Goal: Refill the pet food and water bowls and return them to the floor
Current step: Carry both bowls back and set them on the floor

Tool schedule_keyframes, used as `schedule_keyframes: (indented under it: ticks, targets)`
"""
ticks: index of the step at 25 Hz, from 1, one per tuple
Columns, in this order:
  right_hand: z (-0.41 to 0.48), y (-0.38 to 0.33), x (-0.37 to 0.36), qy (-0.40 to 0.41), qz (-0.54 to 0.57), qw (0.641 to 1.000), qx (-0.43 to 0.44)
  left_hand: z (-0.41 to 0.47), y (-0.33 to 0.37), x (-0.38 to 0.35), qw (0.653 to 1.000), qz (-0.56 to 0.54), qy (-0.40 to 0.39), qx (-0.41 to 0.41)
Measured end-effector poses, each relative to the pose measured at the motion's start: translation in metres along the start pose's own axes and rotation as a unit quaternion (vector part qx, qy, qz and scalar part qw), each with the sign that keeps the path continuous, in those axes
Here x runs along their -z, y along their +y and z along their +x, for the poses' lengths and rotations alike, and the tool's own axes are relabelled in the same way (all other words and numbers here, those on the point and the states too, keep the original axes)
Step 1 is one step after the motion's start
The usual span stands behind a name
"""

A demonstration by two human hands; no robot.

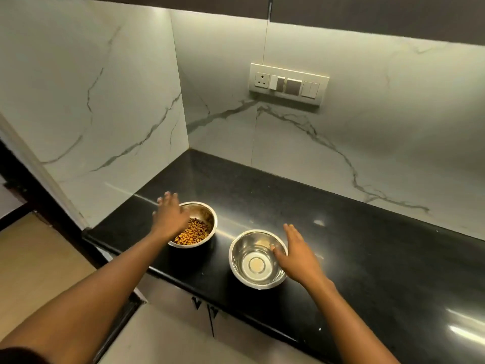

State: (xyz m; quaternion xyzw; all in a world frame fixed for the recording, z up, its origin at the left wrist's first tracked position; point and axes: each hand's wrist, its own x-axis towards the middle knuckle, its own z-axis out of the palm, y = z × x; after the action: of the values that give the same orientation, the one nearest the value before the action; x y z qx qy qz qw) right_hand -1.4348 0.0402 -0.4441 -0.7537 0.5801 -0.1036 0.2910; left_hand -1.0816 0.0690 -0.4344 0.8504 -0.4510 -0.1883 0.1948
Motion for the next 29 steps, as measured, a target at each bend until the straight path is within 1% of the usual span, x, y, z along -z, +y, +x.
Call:
schedule_keyframes:
  ticks: [2,3,6,8,11,13,14,19,23,25,29]
  targets:
    - [0.003,0.012,-0.017,0.001,0.039,0.998,-0.058,-0.002,-0.028,-0.008,0.992,-0.057,0.026,0.112]
    - [0.004,0.016,-0.023,0.009,0.060,0.995,-0.079,-0.004,-0.038,-0.010,0.984,-0.088,0.034,0.153]
    - [0.004,0.026,-0.034,0.019,0.132,0.984,-0.118,-0.012,-0.053,-0.023,0.953,-0.191,0.028,0.235]
    - [0.004,0.030,-0.038,0.022,0.178,0.973,-0.149,-0.019,-0.054,-0.033,0.915,-0.298,0.005,0.273]
    - [0.002,0.032,-0.046,0.012,0.248,0.949,-0.196,-0.025,-0.049,-0.041,0.861,-0.418,-0.010,0.289]
    - [0.000,0.032,-0.050,0.014,0.274,0.939,-0.207,-0.027,-0.044,-0.041,0.831,-0.468,0.004,0.300]
    - [0.000,0.032,-0.052,0.015,0.285,0.936,-0.207,-0.028,-0.041,-0.042,0.823,-0.479,0.011,0.305]
    - [-0.002,0.027,-0.051,0.008,0.307,0.933,-0.190,-0.041,-0.042,-0.047,0.826,-0.474,0.039,0.301]
    - [-0.003,0.015,-0.054,-0.008,0.303,0.940,-0.153,-0.058,-0.068,-0.041,0.810,-0.494,0.082,0.306]
    - [-0.004,0.006,-0.055,-0.012,0.298,0.945,-0.133,-0.067,-0.082,-0.035,0.805,-0.504,0.105,0.293]
    - [0.000,-0.034,-0.073,-0.023,0.271,0.957,-0.098,-0.088,-0.121,-0.009,0.793,-0.515,0.149,0.290]
